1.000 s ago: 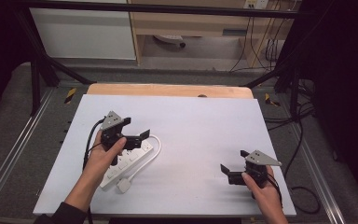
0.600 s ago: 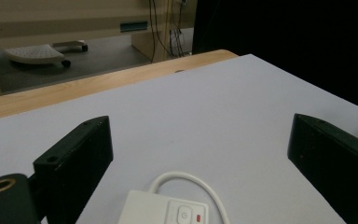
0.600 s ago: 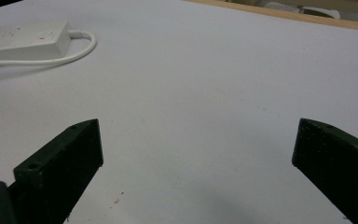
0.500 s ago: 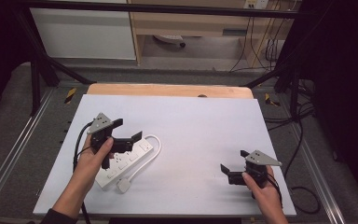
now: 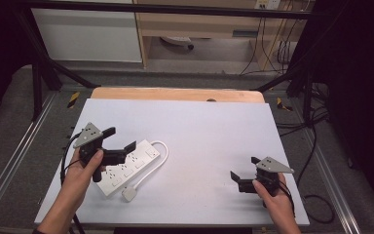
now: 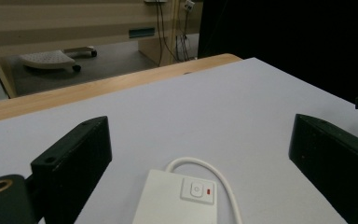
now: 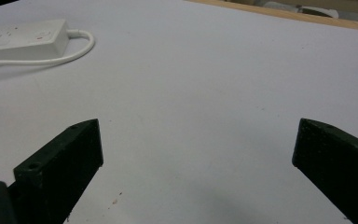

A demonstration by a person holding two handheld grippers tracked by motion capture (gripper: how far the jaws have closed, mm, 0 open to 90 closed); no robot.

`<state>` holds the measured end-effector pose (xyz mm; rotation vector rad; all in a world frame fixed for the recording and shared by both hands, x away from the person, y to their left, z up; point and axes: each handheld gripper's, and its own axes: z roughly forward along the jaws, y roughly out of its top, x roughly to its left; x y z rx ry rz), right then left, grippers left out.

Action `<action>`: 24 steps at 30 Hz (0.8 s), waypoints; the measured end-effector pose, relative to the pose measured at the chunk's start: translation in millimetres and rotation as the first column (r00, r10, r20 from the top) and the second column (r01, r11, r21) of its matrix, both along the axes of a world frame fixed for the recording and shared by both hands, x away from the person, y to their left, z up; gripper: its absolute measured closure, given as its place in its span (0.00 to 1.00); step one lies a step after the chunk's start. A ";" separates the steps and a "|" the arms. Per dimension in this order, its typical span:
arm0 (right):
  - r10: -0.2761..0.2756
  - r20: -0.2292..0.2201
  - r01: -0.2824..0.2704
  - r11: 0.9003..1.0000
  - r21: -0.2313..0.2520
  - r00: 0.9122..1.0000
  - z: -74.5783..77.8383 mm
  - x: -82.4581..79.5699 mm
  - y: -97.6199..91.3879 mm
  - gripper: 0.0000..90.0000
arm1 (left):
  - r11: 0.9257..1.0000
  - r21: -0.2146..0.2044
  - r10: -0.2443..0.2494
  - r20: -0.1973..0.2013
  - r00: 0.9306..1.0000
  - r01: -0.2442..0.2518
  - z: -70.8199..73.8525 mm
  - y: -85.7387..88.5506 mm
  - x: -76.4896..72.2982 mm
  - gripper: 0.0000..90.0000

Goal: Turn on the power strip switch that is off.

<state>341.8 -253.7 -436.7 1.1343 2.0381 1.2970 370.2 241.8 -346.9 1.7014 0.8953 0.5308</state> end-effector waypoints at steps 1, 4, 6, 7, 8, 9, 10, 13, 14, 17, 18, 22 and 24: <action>-0.001 -0.001 0.001 1.000 0.001 1.000 0.0 -0.1 0.0 0.02 | 1.000 0.002 0.002 0.001 1.000 -0.002 0.1 2.1 -1.2 0.07; -0.003 0.000 0.003 1.000 0.003 1.000 0.0 0.2 -0.6 0.02 | 1.000 -0.005 0.010 0.004 1.000 -0.010 0.4 8.0 -5.0 0.07; -0.006 0.000 0.006 1.000 0.003 1.000 0.0 0.2 -0.9 0.02 | 1.000 -0.006 0.022 0.009 1.000 -0.022 0.4 12.6 -7.3 0.07; -0.006 0.000 0.006 1.000 0.004 1.000 0.0 0.2 -0.9 0.02 | 1.000 -0.006 0.025 0.009 1.000 -0.025 0.3 15.1 -8.5 0.07; -0.007 -0.001 0.007 1.000 0.003 1.000 -0.1 0.3 -0.9 0.02 | 1.000 -0.008 0.029 0.011 1.000 -0.029 0.0 17.2 -9.5 0.07; -0.007 -0.001 0.007 1.000 0.003 1.000 -0.1 0.3 -0.9 0.02 | 0.999 -0.007 0.033 0.011 0.999 -0.033 -0.2 19.3 -10.6 0.07; -0.008 -0.002 0.008 1.000 0.003 1.000 -0.3 0.4 -0.9 0.02 | 0.999 -0.009 0.034 0.011 0.999 -0.034 -0.4 21.2 -11.8 0.07; -0.008 -0.003 0.008 1.000 0.004 1.000 -0.4 0.7 -0.6 0.02 | 0.999 -0.013 0.038 0.012 0.999 -0.038 -1.0 25.5 -15.8 0.06; -0.009 -0.004 0.009 1.000 0.004 1.000 -0.4 0.7 -0.5 0.03 | 0.999 -0.010 0.039 0.013 0.999 -0.039 -1.4 27.0 -17.0 0.06; -0.010 -0.004 0.010 1.000 0.003 1.000 -0.4 0.8 -0.6 0.03 | 0.999 -0.013 0.045 0.011 0.999 -0.045 -3.2 31.2 -20.6 0.06; -0.010 -0.004 0.010 1.000 0.003 1.000 -0.5 0.9 -0.7 0.03 | 0.999 -0.018 0.046 0.006 0.999 -0.046 -4.2 32.3 -21.8 0.06; -0.011 -0.006 0.011 1.000 0.007 1.000 -0.6 1.2 -1.4 0.03 | 0.998 -0.020 0.053 0.002 0.999 -0.053 -7.4 38.4 -27.3 0.06; -0.010 -0.003 0.010 1.000 0.008 1.000 -0.3 1.2 -1.8 0.03 | 0.998 -0.015 0.062 0.004 0.998 -0.062 -9.2 41.9 -30.7 0.06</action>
